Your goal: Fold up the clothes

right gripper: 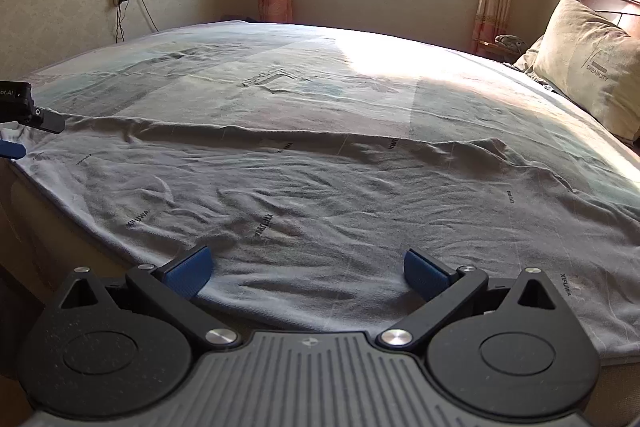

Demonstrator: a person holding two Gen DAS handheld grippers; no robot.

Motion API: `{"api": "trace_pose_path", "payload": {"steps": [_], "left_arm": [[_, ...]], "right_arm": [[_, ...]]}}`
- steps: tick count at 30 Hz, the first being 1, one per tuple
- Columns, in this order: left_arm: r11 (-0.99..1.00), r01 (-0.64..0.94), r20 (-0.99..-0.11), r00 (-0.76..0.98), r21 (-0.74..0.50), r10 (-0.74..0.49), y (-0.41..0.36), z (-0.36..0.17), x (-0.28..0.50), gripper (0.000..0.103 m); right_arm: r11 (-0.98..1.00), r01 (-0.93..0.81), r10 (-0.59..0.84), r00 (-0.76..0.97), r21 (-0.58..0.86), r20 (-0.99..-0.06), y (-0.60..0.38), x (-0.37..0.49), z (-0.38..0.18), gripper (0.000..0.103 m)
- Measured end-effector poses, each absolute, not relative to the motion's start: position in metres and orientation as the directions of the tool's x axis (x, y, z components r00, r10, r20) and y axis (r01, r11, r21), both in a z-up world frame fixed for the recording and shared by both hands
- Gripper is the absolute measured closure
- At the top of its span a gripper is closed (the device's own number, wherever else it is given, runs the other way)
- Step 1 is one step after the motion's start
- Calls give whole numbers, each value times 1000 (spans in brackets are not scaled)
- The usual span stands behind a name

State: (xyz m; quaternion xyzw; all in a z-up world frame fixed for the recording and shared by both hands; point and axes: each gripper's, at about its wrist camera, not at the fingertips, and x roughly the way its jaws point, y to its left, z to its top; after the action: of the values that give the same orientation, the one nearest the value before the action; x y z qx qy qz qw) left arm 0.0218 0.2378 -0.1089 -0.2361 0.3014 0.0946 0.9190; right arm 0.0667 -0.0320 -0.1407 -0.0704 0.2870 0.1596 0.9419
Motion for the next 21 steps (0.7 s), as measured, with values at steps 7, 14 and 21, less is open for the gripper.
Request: {"api": "trace_pose_path", "payload": {"steps": [7, 14, 21], "left_arm": [[854, -259, -517, 856, -451, -13, 283, -92, 50, 2], [776, -385, -561, 827, -499, 50, 299, -119, 49, 2], [916, -134, -570, 814, -377, -115, 222, -93, 74, 2]], "right_arm": [[945, -325, 247, 790, -42, -562, -31, 65, -141, 0], [945, -324, 248, 794, -41, -555, -31, 64, -142, 0], [946, -321, 252, 806, -39, -536, -32, 61, -144, 0]]}}
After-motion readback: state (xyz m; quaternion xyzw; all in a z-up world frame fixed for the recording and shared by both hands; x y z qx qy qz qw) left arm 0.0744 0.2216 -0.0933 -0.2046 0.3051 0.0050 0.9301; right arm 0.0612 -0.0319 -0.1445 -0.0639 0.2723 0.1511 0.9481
